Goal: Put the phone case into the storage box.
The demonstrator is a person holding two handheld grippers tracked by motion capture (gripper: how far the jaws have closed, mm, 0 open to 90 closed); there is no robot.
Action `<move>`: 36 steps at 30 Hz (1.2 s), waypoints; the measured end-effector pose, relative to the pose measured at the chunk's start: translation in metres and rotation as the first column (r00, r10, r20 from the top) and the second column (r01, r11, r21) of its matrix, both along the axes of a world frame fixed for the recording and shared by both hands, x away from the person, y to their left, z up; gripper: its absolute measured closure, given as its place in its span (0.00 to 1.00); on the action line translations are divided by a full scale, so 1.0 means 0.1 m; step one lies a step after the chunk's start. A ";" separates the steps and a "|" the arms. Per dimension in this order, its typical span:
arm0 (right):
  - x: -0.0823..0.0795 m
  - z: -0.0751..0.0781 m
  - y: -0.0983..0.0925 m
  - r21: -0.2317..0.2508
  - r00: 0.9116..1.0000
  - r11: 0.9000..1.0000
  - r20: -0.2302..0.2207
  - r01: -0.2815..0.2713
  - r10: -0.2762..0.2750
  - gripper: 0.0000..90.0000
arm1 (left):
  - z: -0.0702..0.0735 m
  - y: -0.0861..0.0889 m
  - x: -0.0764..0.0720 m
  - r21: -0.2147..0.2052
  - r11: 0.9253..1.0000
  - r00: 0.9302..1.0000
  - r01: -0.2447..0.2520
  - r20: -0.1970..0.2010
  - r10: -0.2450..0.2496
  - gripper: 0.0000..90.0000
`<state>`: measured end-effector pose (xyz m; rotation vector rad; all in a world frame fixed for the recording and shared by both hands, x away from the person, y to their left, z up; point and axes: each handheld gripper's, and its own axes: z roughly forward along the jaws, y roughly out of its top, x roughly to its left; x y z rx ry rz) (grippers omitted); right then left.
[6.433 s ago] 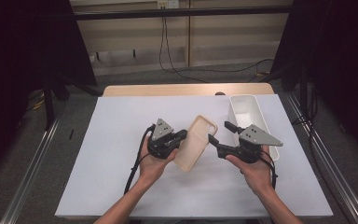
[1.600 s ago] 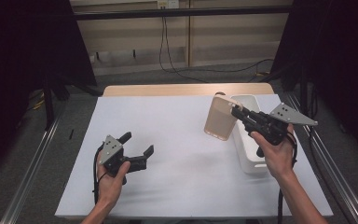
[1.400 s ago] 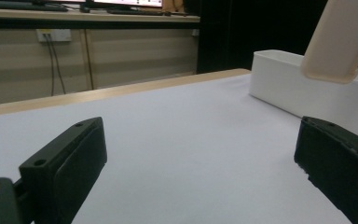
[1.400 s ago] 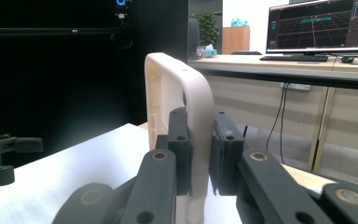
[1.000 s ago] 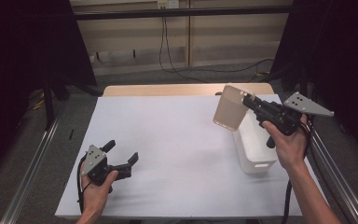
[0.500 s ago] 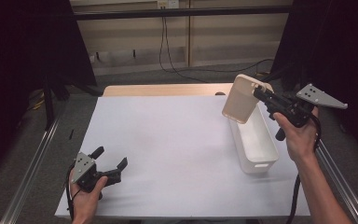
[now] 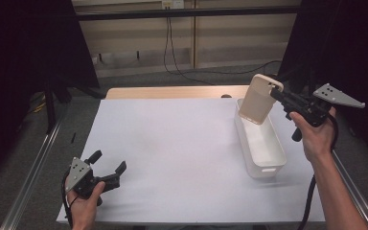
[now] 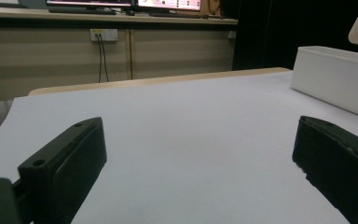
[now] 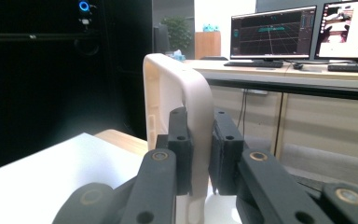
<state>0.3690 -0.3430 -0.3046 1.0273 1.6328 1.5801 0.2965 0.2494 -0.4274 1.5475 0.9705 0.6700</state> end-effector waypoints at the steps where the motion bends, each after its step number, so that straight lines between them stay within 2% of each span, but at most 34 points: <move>1: 0.01 -0.01 -0.01 -0.004 1.000 1.000 -0.002 0.001 -0.001 0.90 | 0.00 0.01 -0.01 0.007 1.000 1.000 0.002 -0.002 -0.002 0.03; 9: 0.10 -0.15 -0.12 -0.034 0.999 0.999 -0.023 0.034 -0.034 0.90 | -0.01 0.01 0.00 0.031 0.999 1.000 0.011 -0.016 -0.010 0.03; 13: 0.15 -0.22 -0.15 -0.044 0.999 0.999 -0.034 0.032 -0.034 0.90 | -0.01 -0.02 0.00 0.043 0.999 1.000 0.022 -0.016 -0.021 0.03; 17: 0.21 -0.28 -0.14 -0.063 0.999 0.998 -0.037 0.026 -0.028 0.90 | -0.01 -0.05 0.00 0.028 0.999 0.999 0.028 -0.018 -0.027 0.03; 19: 0.24 -0.30 -0.14 -0.067 0.999 0.998 -0.036 0.019 -0.022 0.90 | -0.01 -0.06 0.01 0.039 0.998 0.999 0.040 -0.020 -0.039 0.03; 22: 0.29 -0.34 -0.14 -0.072 0.999 0.997 -0.042 0.020 -0.023 0.90 | 0.00 -0.08 0.01 0.030 0.999 0.999 0.041 -0.012 -0.041 0.03; 25: 0.34 -0.39 -0.14 -0.078 0.998 0.997 -0.052 0.021 -0.025 0.90 | 0.01 -0.08 0.02 0.045 0.998 0.999 0.048 -0.011 -0.048 0.03; 36: 0.49 -0.54 -0.12 -0.092 0.997 0.995 -0.068 0.030 -0.037 0.90 | 0.01 -0.09 0.04 0.030 0.999 0.999 0.039 -0.006 -0.038 0.03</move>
